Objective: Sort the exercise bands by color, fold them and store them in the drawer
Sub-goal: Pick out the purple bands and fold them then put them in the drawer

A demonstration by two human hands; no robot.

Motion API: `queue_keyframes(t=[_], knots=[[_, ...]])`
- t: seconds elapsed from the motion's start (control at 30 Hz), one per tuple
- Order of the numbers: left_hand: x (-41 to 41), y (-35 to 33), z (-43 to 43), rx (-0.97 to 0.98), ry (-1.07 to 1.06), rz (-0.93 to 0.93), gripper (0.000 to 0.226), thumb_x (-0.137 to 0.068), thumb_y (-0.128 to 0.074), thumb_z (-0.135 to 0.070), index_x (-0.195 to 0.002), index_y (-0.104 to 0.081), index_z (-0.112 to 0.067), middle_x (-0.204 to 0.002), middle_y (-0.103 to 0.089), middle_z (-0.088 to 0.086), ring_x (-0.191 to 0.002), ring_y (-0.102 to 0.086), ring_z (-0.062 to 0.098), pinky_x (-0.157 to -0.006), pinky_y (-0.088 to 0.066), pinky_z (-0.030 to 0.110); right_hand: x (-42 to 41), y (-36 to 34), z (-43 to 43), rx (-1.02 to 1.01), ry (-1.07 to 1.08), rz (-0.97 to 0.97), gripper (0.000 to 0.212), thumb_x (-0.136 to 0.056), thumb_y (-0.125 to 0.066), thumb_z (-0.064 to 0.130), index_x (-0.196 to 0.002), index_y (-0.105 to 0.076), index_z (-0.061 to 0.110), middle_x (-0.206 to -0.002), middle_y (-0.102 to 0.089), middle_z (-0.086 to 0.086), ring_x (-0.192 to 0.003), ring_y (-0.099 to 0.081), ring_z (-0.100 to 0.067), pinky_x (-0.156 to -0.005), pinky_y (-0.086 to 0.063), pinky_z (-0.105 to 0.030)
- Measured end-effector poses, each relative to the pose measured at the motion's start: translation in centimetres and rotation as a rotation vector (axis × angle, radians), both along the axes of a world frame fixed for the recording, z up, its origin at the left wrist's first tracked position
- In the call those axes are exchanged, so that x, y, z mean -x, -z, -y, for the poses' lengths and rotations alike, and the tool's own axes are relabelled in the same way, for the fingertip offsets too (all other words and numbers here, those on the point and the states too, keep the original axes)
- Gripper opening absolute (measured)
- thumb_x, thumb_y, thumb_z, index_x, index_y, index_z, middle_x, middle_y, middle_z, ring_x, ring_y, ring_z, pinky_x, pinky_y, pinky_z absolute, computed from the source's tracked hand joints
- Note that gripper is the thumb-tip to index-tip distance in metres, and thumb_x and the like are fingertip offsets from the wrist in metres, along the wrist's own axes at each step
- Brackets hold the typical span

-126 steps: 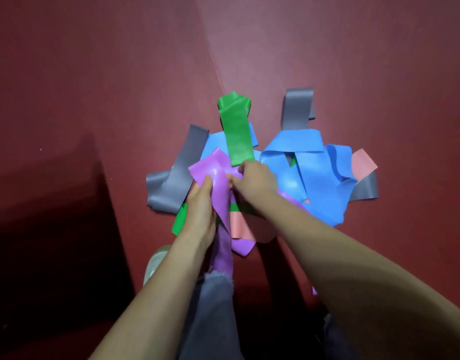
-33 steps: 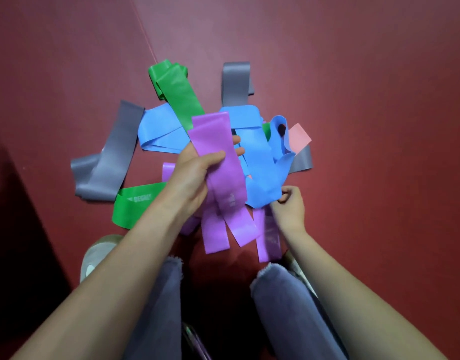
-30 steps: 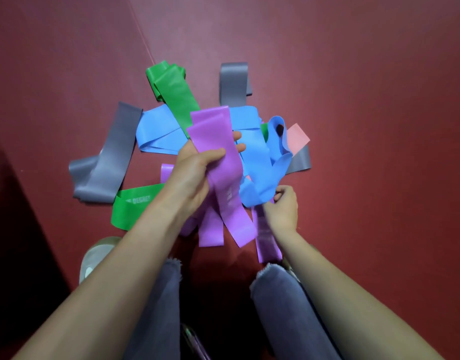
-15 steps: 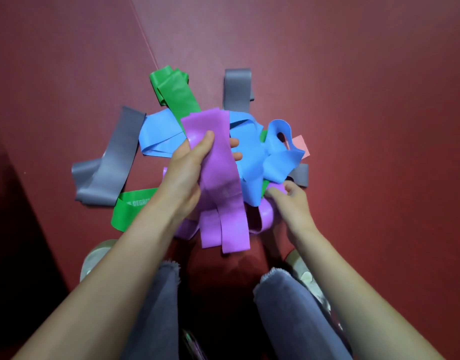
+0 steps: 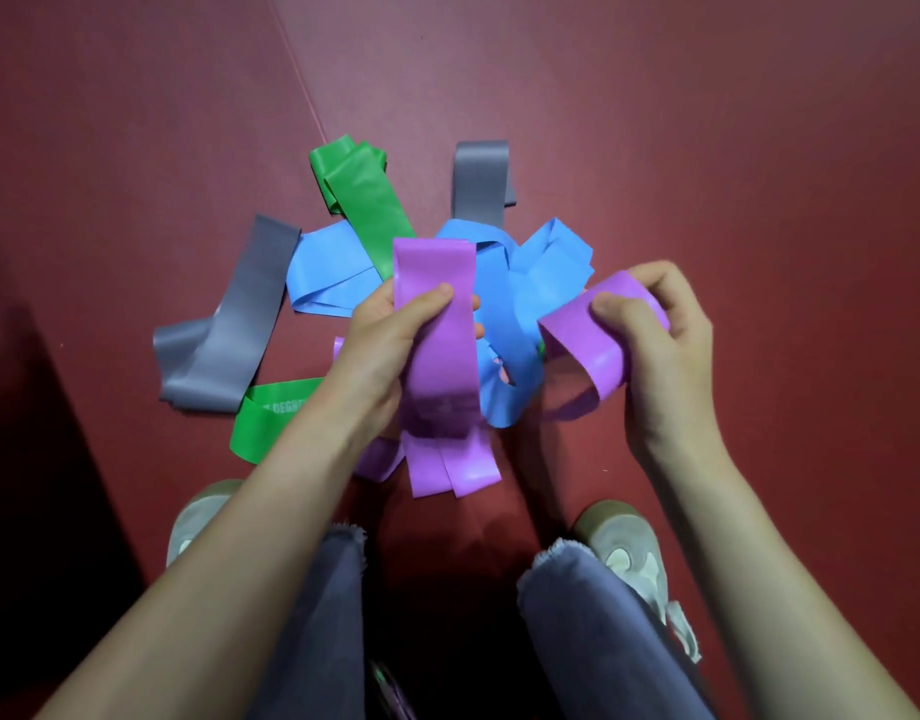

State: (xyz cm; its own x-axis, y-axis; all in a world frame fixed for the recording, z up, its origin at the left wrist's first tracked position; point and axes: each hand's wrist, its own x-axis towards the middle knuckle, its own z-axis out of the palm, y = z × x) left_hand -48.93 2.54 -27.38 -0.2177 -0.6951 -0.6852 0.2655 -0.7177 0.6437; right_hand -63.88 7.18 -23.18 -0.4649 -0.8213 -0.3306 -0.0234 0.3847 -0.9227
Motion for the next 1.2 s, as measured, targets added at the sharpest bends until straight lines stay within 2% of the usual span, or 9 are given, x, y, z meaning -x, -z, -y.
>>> queue_keyframes(t=[0.23,0.33,0.43,0.5,0.57,0.7,0.9,1.07,1.2], knots=[[0.1,0.9,0.0,-0.021,-0.038,0.029,0.014,-0.089,-0.051,-0.006,-0.098,-0.06,-0.011,-0.065,-0.071,-0.006,-0.058,-0.066,0.008,-0.057,-0.055,0.02,-1.6,-2.2,1.8,0.188,-0.217,0.23,0.018,-0.061,-0.062,0.014,-0.065,-0.052,0.028,-0.053,-0.053,0.016,-0.047,-0.043,0.002,-0.045,-0.035,-0.01],[0.1,1.0,0.3,-0.053,-0.042,0.032,0.015,-0.088,-0.051,-0.006,-0.098,-0.061,-0.009,-0.071,-0.068,0.001,-0.064,-0.064,0.012,-0.068,-0.055,0.025,-2.5,-0.4,0.5,-0.025,-0.309,0.372,0.03,-0.067,-0.054,-0.006,-0.081,-0.042,0.018,-0.055,-0.063,0.009,-0.046,-0.051,-0.001,-0.045,-0.042,-0.014],[0.0,0.9,0.5,-0.082,-0.046,-0.031,0.012,-0.087,-0.05,-0.004,-0.083,-0.056,-0.013,-0.058,-0.06,-0.001,-0.055,-0.057,0.013,-0.059,-0.048,0.024,-3.2,1.0,-0.9,-0.322,-0.419,0.425,0.044,-0.077,-0.052,-0.015,-0.103,-0.044,0.019,-0.061,-0.066,0.003,-0.048,-0.055,-0.005,-0.049,-0.046,-0.016],[0.1,0.7,0.4,-0.08,-0.042,-0.066,0.018,-0.087,-0.046,0.001,-0.078,-0.053,-0.013,-0.052,-0.059,-0.001,-0.049,-0.057,0.012,-0.053,-0.048,0.021,-3.6,1.5,-1.1,-0.447,-0.394,0.382,0.029,-0.082,-0.061,0.008,-0.105,-0.05,0.021,-0.072,-0.063,0.003,-0.055,-0.055,-0.003,-0.057,-0.045,-0.017],[0.3,0.5,0.2,-0.062,-0.026,-0.089,0.024,-0.088,-0.043,0.003,-0.075,-0.053,-0.015,-0.048,-0.06,-0.004,-0.044,-0.057,0.008,-0.047,-0.049,0.018,-3.9,2.1,-0.8,-0.49,-0.309,0.276,0.015,-0.078,-0.065,0.035,-0.081,-0.055,0.025,-0.071,-0.055,0.006,-0.06,-0.05,-0.005,-0.067,-0.041,-0.023],[0.8,0.3,0.0,-0.043,-0.012,-0.068,0.023,-0.089,-0.044,-0.003,-0.077,-0.058,-0.017,-0.058,-0.064,-0.003,-0.053,-0.058,0.011,-0.058,-0.052,0.023,-4.3,2.6,0.3,-0.433,-0.212,0.049,0.04,-0.072,-0.064,0.05,-0.056,-0.041,0.022,-0.061,-0.043,-0.003,-0.061,-0.043,-0.019,-0.066,-0.043,-0.04],[1.2,-0.3,-0.1,-0.001,0.011,0.017,0.017,-0.091,-0.049,-0.011,-0.08,-0.061,-0.017,-0.064,-0.068,-0.002,-0.055,-0.061,0.01,-0.057,-0.053,0.021,-4.4,2.1,1.2,-0.231,-0.276,-0.335,0.028,-0.079,-0.06,0.047,-0.079,-0.055,0.02,-0.063,-0.053,0.0,-0.059,-0.049,-0.017,-0.067,-0.047,-0.039],[1.3,-0.6,-0.2,-0.01,0.027,0.047,0.015,-0.09,-0.053,-0.016,-0.101,-0.062,-0.01,-0.108,-0.064,0.023,-0.093,-0.057,0.027,-0.089,-0.049,0.042,-3.9,2.4,3.1,-0.015,-0.148,-0.122,0.012,-0.08,-0.063,0.015,-0.09,-0.058,0.018,-0.076,-0.055,0.005,-0.062,-0.044,-0.008,-0.061,-0.04,-0.016],[1.3,-0.5,0.0,0.006,-0.014,0.067,0.012,-0.091,-0.052,-0.021,-0.091,-0.062,-0.014,-0.091,-0.066,0.011,-0.08,-0.059,0.022,-0.079,-0.05,0.034,-4.4,2.0,2.7,0.104,-0.088,-0.107,0.01,-0.082,-0.06,0.006,-0.085,-0.055,0.014,-0.074,-0.052,0.01,-0.065,-0.046,-0.002,-0.062,-0.038,-0.009]])
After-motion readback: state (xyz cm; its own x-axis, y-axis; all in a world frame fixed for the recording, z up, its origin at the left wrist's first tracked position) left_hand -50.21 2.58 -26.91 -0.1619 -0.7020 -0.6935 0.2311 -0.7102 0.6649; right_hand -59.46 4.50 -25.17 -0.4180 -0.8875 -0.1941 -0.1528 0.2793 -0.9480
